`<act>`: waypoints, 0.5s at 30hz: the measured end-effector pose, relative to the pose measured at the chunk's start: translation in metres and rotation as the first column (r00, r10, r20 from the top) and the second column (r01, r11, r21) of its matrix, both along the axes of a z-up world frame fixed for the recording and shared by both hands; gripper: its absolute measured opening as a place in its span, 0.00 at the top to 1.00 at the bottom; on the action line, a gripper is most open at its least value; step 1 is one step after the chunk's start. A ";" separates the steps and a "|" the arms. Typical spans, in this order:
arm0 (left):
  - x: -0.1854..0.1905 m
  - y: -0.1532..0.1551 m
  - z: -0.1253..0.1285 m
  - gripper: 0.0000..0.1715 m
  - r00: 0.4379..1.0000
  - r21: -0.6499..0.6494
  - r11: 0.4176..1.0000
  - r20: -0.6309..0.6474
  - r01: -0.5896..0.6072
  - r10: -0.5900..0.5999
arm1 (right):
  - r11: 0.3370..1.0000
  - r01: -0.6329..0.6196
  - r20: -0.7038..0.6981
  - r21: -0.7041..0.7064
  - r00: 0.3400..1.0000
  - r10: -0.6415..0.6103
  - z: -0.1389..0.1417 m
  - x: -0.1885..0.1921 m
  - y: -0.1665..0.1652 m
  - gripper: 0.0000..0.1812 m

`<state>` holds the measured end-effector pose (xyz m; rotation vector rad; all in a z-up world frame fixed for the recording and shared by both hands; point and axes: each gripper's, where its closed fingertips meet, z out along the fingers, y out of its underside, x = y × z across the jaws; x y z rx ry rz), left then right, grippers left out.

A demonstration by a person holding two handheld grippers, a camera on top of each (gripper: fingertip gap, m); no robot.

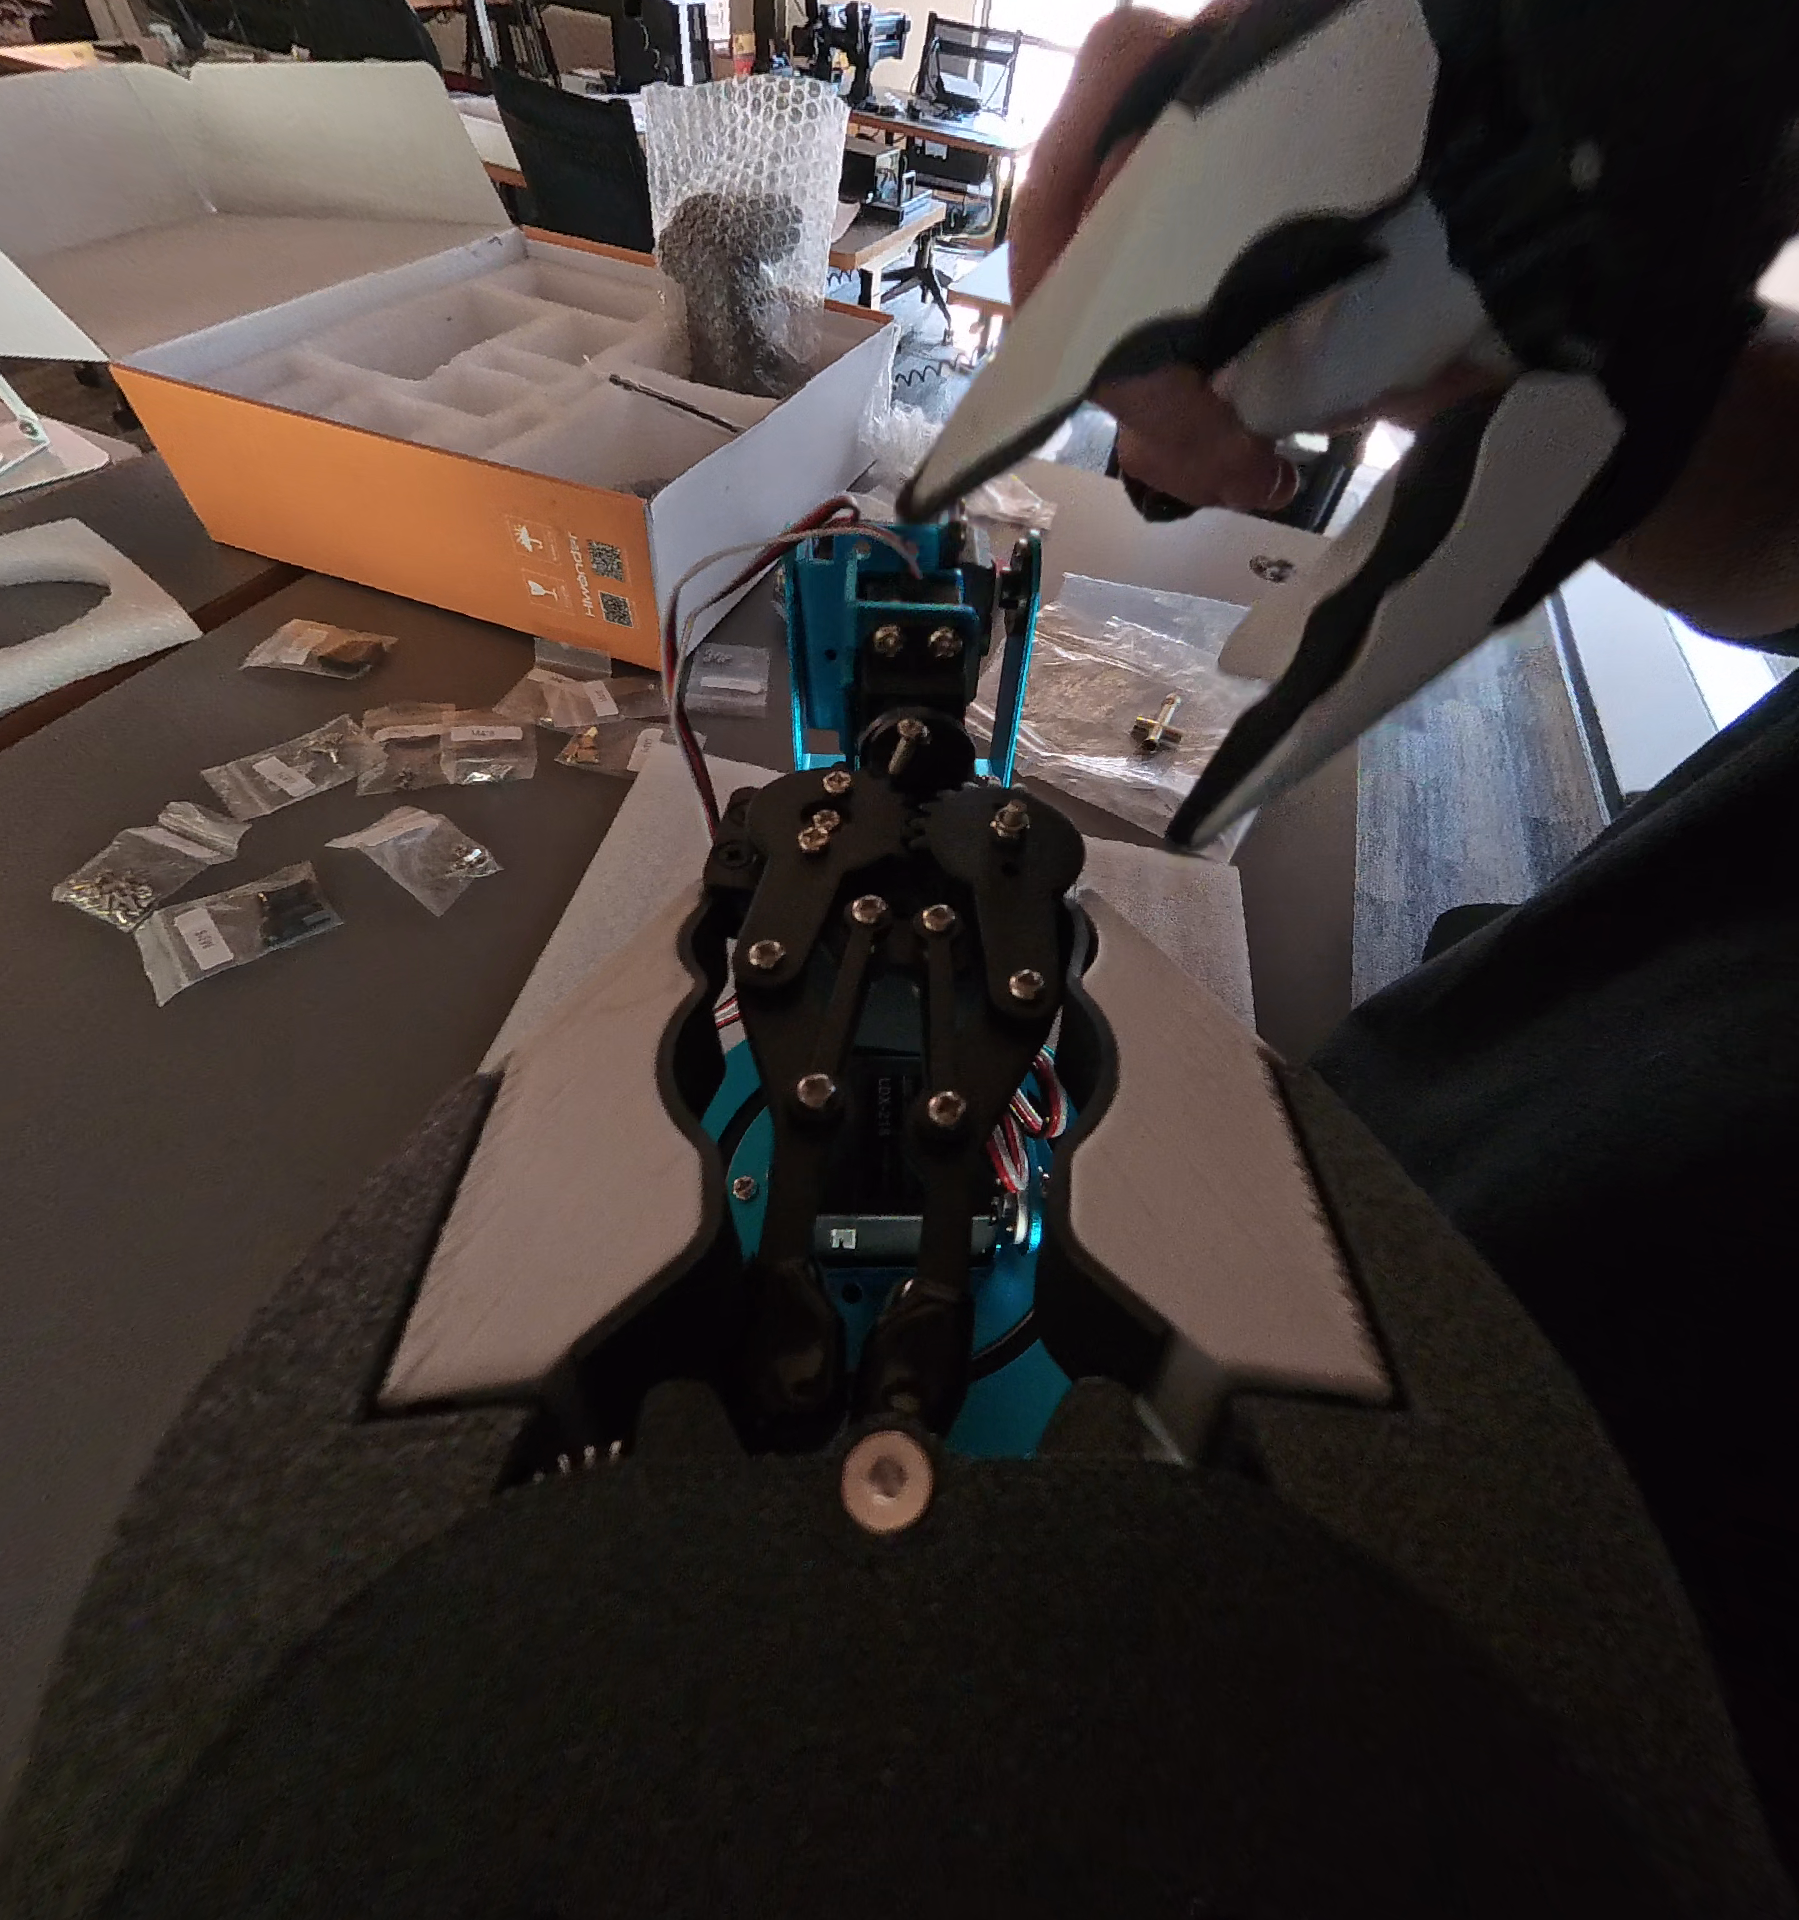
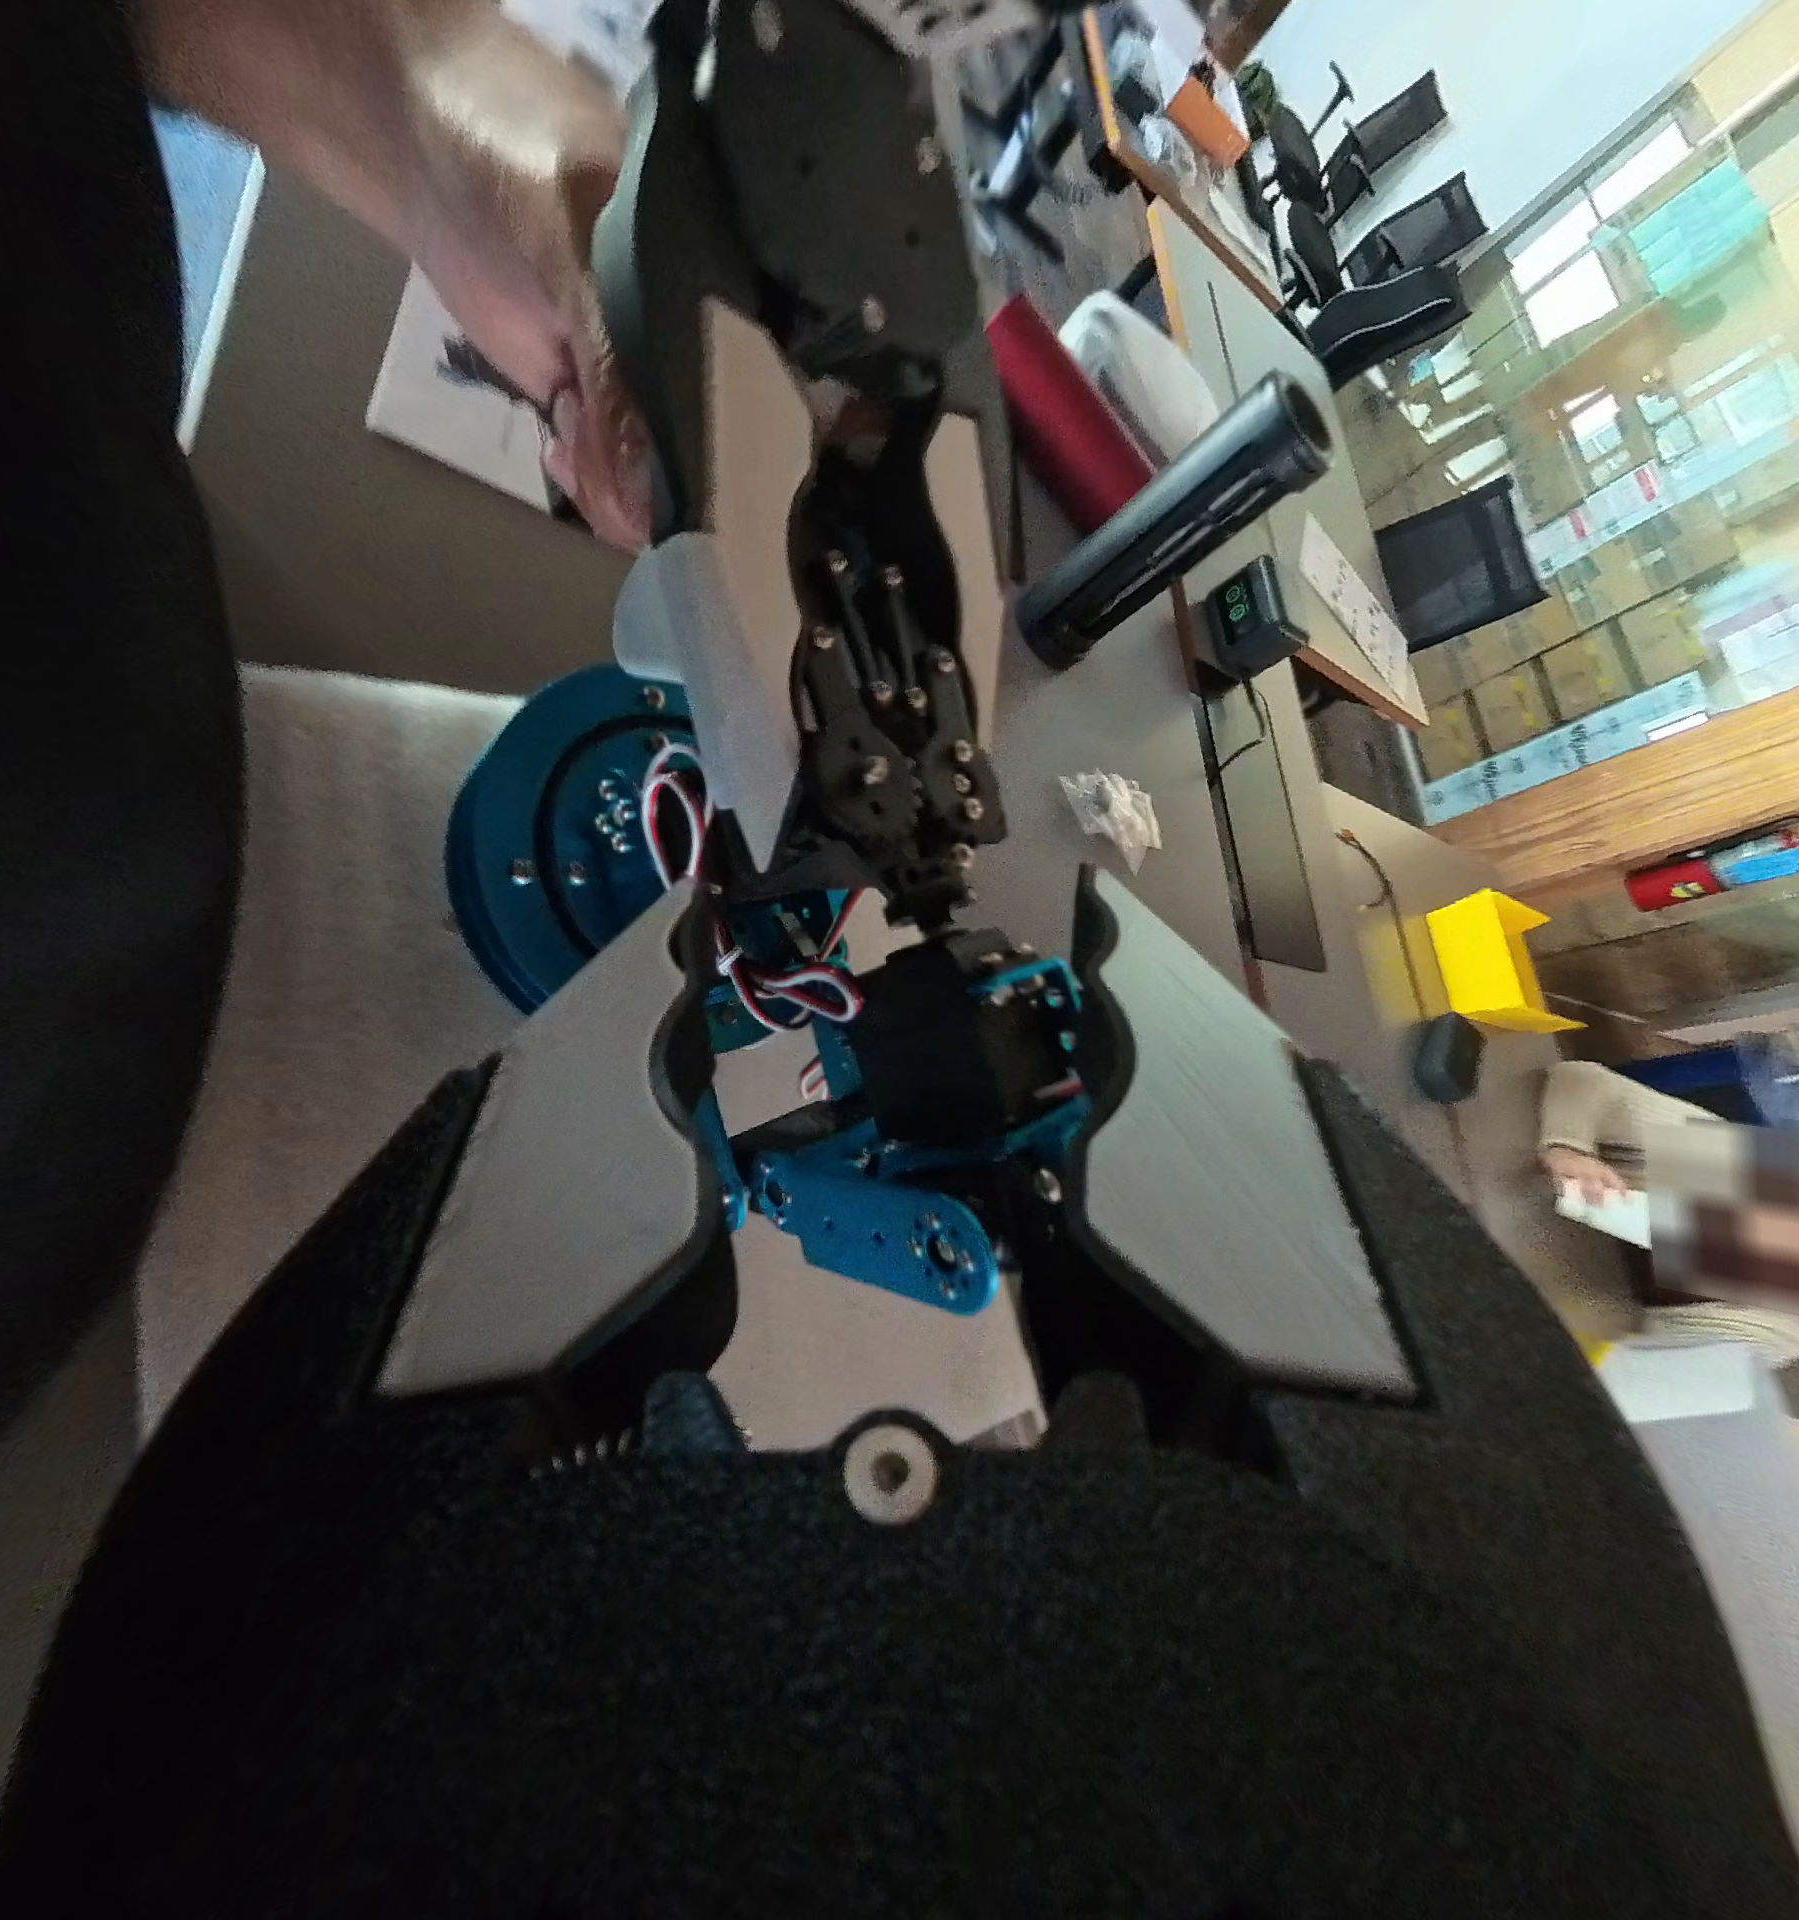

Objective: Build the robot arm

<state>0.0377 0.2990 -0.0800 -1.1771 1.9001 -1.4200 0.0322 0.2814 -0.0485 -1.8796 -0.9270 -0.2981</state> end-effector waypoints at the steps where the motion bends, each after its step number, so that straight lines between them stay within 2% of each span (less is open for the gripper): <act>1: -0.001 -0.001 0.000 0.64 1.000 0.001 1.000 0.004 0.005 -0.005 | 1.000 -0.003 -0.065 0.002 0.998 0.003 0.007 0.003 -0.005 0.63; 3: -0.001 -0.001 0.000 0.63 1.000 0.001 1.000 0.008 0.017 -0.017 | 1.000 0.017 -0.235 0.017 0.972 -0.013 0.028 0.020 -0.012 0.64; 5: -0.003 -0.001 0.000 0.64 1.000 0.000 1.000 0.008 0.030 -0.030 | 0.998 0.066 -0.398 0.001 0.916 -0.060 0.039 0.053 -0.017 0.61; 6: -0.003 -0.001 0.000 0.64 0.999 0.001 0.999 0.009 0.036 -0.036 | 0.997 0.065 -0.489 -0.044 0.869 -0.078 0.035 0.069 -0.019 0.61; 8: -0.003 -0.001 0.000 0.64 0.999 0.003 0.999 0.009 0.047 -0.047 | 0.985 -0.041 -0.640 -0.167 0.765 -0.076 0.013 0.074 -0.021 0.55; 11: -0.001 -0.001 0.000 0.64 0.999 0.002 0.999 -0.002 0.048 -0.048 | 0.974 -0.119 -0.677 -0.194 0.734 -0.045 -0.011 0.063 -0.007 0.57; 15: 0.001 0.001 0.000 0.64 0.999 -0.004 0.999 -0.013 0.034 -0.034 | 0.963 -0.125 -0.638 -0.239 0.768 -0.059 -0.028 0.056 0.004 0.60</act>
